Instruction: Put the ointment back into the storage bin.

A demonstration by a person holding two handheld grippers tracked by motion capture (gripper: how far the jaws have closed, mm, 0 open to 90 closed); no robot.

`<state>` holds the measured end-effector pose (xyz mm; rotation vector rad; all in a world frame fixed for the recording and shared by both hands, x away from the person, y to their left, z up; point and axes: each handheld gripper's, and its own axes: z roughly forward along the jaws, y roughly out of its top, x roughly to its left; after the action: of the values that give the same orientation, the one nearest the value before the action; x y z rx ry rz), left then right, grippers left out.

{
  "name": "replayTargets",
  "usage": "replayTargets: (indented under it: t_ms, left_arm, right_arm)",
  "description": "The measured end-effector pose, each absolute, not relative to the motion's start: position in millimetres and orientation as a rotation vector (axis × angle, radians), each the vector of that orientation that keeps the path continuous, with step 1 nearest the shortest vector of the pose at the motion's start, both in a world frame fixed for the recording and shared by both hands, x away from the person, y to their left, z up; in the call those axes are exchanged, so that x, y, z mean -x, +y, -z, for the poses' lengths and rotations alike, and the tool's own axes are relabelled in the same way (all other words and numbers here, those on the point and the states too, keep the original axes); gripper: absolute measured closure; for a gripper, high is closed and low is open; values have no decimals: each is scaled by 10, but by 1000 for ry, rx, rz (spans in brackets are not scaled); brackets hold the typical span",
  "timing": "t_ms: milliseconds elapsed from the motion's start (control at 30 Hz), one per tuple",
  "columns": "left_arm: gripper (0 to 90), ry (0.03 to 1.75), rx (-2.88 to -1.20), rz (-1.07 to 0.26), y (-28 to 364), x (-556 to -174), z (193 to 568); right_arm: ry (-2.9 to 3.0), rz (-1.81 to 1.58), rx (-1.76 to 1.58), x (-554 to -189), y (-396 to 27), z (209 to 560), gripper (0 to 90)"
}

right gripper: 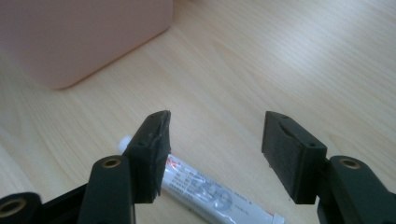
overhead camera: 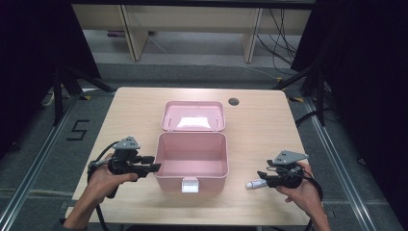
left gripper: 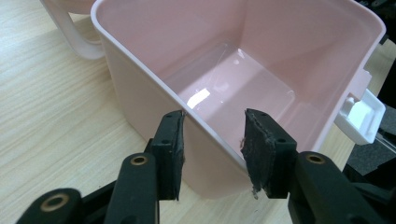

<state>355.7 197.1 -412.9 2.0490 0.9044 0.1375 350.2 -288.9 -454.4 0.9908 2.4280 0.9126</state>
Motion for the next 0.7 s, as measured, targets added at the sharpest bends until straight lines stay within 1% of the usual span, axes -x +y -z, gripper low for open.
replayTargets:
  t_ms: [233,333,533,633,700]
  left_arm:
    - [599,891,-2053,-151,1977,-3536,4107]
    - [606,893,-2049,-162,1974,-3531,4104]
    - [611,886,-2058,-172,1970,-3536,4095]
    - [612,893,-2053,-168,1961,-3530,4094]
    - [612,890,-2054,-166,1962,-3531,4094]
  right_arm:
    - [2516,-814,-916,-3478,-2866,4498,406]
    - [2543,-788,-816,-3493,-2843,4516,399]
    - [2666,-672,-691,-3512,-2819,4581,343]
    - [2711,-631,-722,-3537,-2828,4577,341]
    - [2728,-622,-725,-3551,-2818,4598,318]
